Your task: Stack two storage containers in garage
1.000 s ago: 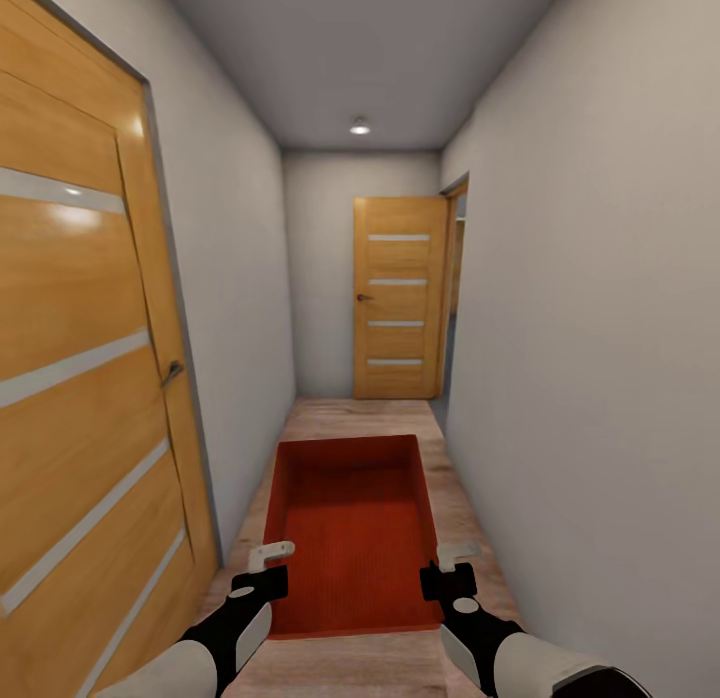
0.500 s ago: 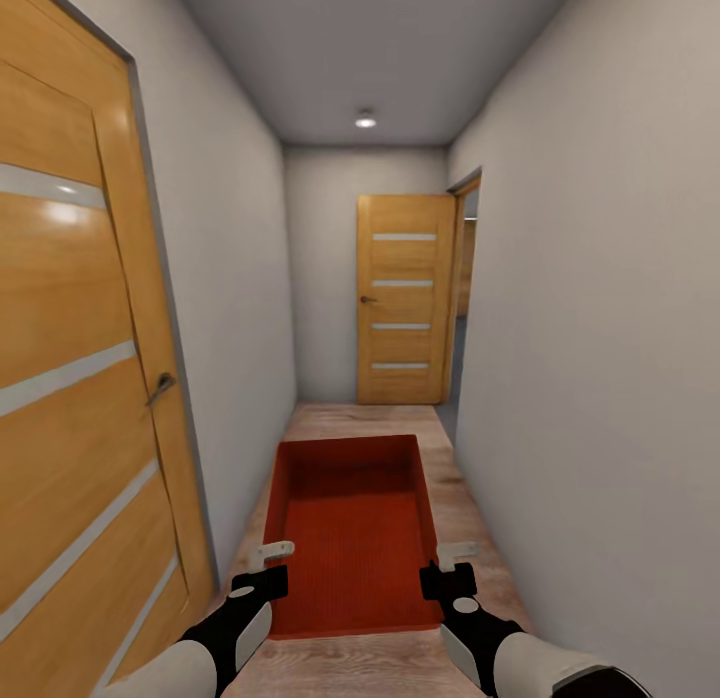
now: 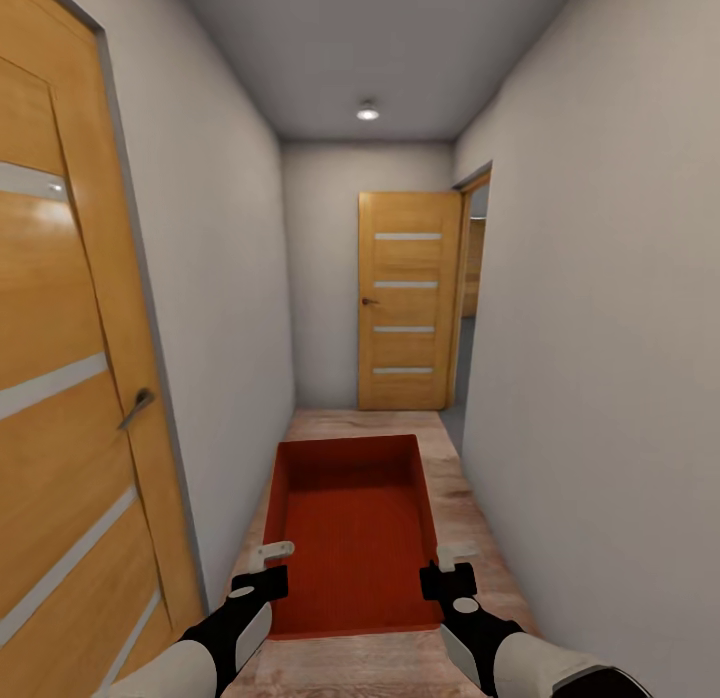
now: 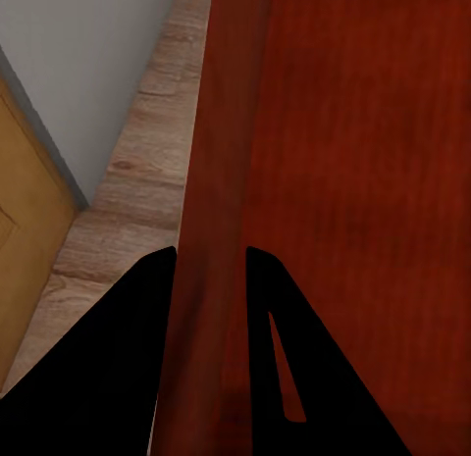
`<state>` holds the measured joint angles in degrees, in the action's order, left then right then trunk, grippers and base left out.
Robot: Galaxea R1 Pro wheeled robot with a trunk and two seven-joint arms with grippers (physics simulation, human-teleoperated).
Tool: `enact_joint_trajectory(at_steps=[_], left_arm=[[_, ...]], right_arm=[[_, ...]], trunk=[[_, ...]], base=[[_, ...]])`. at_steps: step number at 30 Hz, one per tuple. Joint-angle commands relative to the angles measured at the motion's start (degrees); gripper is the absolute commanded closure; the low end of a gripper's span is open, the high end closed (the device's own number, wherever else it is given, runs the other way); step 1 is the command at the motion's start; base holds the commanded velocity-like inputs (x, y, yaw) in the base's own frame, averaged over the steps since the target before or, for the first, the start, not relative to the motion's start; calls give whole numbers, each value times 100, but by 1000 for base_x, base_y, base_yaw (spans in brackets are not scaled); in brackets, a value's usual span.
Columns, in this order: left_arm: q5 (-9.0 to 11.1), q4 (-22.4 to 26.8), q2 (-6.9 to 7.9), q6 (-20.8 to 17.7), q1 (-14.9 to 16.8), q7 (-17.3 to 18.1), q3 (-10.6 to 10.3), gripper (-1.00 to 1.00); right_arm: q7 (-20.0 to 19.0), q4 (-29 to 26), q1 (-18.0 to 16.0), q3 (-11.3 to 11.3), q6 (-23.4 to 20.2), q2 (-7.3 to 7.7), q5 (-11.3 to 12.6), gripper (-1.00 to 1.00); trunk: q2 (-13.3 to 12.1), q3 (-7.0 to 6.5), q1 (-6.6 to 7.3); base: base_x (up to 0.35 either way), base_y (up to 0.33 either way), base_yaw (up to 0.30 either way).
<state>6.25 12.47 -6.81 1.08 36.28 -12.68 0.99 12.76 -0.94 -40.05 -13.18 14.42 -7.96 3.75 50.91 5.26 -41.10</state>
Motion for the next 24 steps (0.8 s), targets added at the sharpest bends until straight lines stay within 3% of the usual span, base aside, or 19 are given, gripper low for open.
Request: enact_joint_trajectory(at_steps=[1, 24], left_arm=[[26, 22, 345, 156, 2, 398, -51, 100], [26, -5, 347, 158, 2, 398, -48, 100]], right_arm=[[-19, 15, -8, 430, -4, -3, 12, 100], [-19, 15, -11, 430, -9, 0, 12, 100]], trunk=[[7, 9, -5], [7, 9, -5]], base=[[332, 0, 0], [332, 0, 0]])
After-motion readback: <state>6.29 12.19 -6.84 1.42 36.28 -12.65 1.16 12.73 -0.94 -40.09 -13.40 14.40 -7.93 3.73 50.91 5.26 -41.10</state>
